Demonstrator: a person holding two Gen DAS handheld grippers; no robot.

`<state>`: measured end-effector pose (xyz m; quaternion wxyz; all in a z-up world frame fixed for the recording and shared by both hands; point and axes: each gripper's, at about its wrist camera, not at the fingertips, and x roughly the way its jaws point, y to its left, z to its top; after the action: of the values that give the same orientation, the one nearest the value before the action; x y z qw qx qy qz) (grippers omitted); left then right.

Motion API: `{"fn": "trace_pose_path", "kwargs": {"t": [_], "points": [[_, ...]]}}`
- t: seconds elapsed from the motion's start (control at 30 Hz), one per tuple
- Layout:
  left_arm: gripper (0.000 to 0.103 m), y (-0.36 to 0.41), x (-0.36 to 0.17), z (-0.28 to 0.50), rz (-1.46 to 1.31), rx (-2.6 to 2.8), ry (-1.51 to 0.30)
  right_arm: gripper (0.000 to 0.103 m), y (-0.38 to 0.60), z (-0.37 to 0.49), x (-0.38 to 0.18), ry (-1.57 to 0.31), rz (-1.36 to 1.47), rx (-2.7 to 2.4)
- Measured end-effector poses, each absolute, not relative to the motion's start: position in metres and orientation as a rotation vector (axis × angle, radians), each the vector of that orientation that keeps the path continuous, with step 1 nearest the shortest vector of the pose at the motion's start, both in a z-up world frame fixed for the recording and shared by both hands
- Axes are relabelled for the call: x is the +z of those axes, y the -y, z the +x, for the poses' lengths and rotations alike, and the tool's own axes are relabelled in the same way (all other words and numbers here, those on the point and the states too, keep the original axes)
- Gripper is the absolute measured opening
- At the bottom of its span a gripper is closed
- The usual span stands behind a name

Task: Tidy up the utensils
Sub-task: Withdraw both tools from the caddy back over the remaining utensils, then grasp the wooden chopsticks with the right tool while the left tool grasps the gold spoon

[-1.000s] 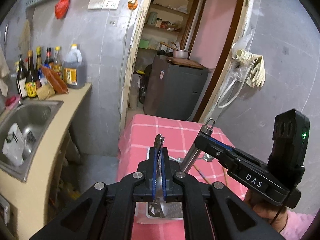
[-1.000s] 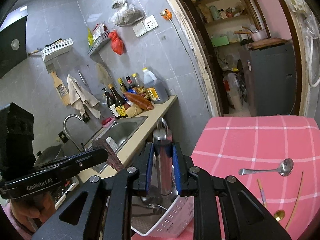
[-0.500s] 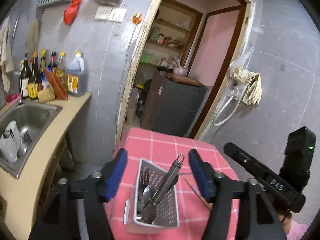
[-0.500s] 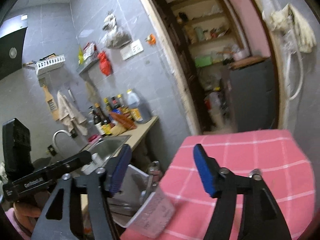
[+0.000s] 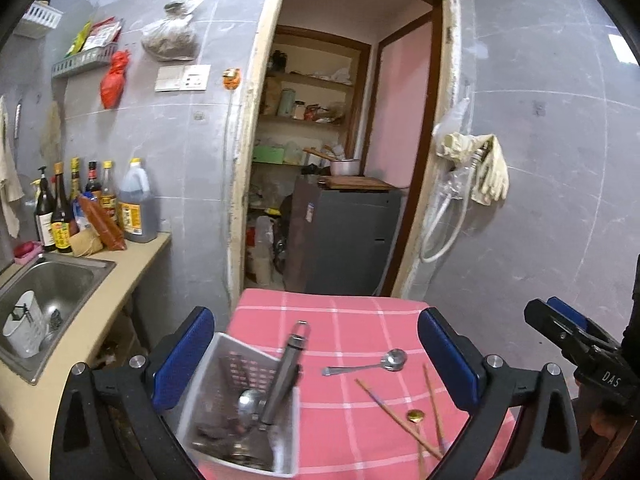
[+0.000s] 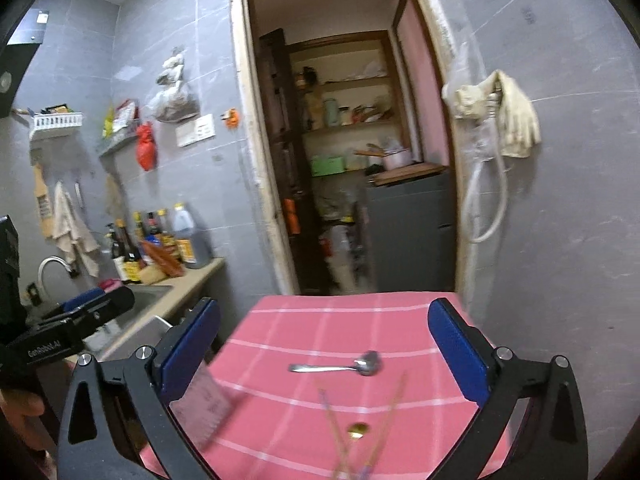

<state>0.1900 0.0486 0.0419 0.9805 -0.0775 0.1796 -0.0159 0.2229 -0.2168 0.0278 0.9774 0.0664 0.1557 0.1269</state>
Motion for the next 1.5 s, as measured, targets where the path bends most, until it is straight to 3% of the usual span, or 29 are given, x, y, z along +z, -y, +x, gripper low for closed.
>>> {"fn": "trace_pose_path", "kwargs": {"t": [0.7, 1.5], "points": [[0.103, 0.051, -0.011, 0.205, -0.082, -0.165, -0.459, 0.102, 0.307, 0.215, -0.023, -0.426, 0.129, 0.09], [0.102, 0.053, -0.112, 0.258, -0.175, -0.155, -0.751, 0.101, 0.314, 0.301, -0.144, -0.744, 0.227, 0.289]]}}
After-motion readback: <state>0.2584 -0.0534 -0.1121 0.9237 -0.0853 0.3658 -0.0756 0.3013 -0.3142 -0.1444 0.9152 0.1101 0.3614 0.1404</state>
